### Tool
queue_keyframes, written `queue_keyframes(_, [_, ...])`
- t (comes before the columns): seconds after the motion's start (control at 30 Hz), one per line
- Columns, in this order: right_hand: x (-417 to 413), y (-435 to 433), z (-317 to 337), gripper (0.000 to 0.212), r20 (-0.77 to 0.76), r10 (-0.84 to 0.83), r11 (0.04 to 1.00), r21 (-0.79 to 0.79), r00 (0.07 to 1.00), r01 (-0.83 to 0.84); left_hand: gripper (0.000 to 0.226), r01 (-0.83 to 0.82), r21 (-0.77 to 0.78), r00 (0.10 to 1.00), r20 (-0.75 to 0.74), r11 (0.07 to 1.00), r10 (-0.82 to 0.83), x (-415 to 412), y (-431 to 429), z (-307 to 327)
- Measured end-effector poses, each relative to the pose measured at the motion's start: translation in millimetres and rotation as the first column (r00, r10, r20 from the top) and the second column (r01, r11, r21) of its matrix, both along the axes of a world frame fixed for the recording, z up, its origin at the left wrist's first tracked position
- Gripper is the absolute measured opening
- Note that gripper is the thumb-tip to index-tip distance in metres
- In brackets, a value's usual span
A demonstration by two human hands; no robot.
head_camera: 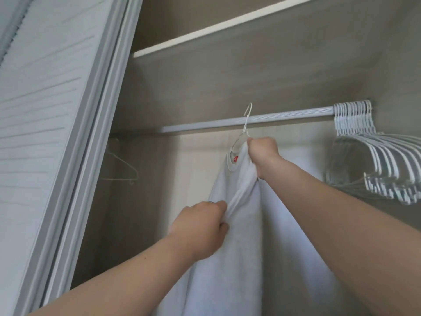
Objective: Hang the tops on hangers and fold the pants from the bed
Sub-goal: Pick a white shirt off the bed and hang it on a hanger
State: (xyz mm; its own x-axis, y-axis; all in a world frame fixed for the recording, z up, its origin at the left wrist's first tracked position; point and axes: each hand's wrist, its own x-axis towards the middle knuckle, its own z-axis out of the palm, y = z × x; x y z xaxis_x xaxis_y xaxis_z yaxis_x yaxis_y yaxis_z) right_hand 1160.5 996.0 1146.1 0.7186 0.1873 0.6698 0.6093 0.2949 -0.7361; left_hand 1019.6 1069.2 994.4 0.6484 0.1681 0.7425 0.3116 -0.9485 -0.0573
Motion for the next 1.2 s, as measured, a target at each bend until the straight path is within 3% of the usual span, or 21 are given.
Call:
queue_keyframes(0.1, [15,10,3,0.006,-0.039,0.007,0.999,-0.032,0.999,-0.008,0.032,-0.032,0.002,0.999,-0.013,0.999,0.032,4,7,6])
queue_keyframes(0.2, [25,18,-5,0.019,-0.05,0.011,0.994,-0.105,0.999,-0.016,0.034,-0.051,-0.02,0.998,-0.032,0.998,0.051,5,14,3])
queue_keyframes(0.43, [17,28,-26,0.021,0.006,0.043,0.977,-0.21,0.999,-0.041,0.037,-0.06,-0.052,0.996,-0.065,0.997,0.057,-1,27,-14])
queue_keyframes(0.5, [7,25,-31,0.026,0.16,-0.035,0.941,-0.327,0.987,0.087,0.037,-0.054,-0.056,0.996,-0.067,0.997,0.05,-8,29,-15])
queue_keyframes(0.6, [-11,15,-46,0.043,0.429,-0.18,0.8,-0.459,0.885,0.386,0.037,-0.048,-0.065,0.996,-0.077,0.997,0.043,-20,35,-19])
queue_keyframes(0.67, [-20,9,-56,0.052,0.527,-0.225,0.705,-0.493,0.819,0.511,0.036,-0.032,-0.079,0.996,-0.083,0.996,0.025,-28,39,-21])
queue_keyframes(0.77, [-33,4,-62,0.044,0.585,-0.274,0.624,-0.496,0.763,0.604,0.035,-0.009,-0.09,0.996,-0.093,0.996,0.001,-39,43,-18])
queue_keyframes(0.9, [-52,14,-57,0.015,0.563,-0.212,0.698,-0.485,0.799,0.527,0.034,-0.039,-0.041,0.993,-0.112,0.998,0.034,-50,48,-8])
queue_keyframes(1.2, [-62,86,-50,0.016,0.592,-0.018,0.831,-0.439,0.806,0.341,0.026,-0.152,-0.171,0.984,-0.122,0.973,0.132,-79,77,3])
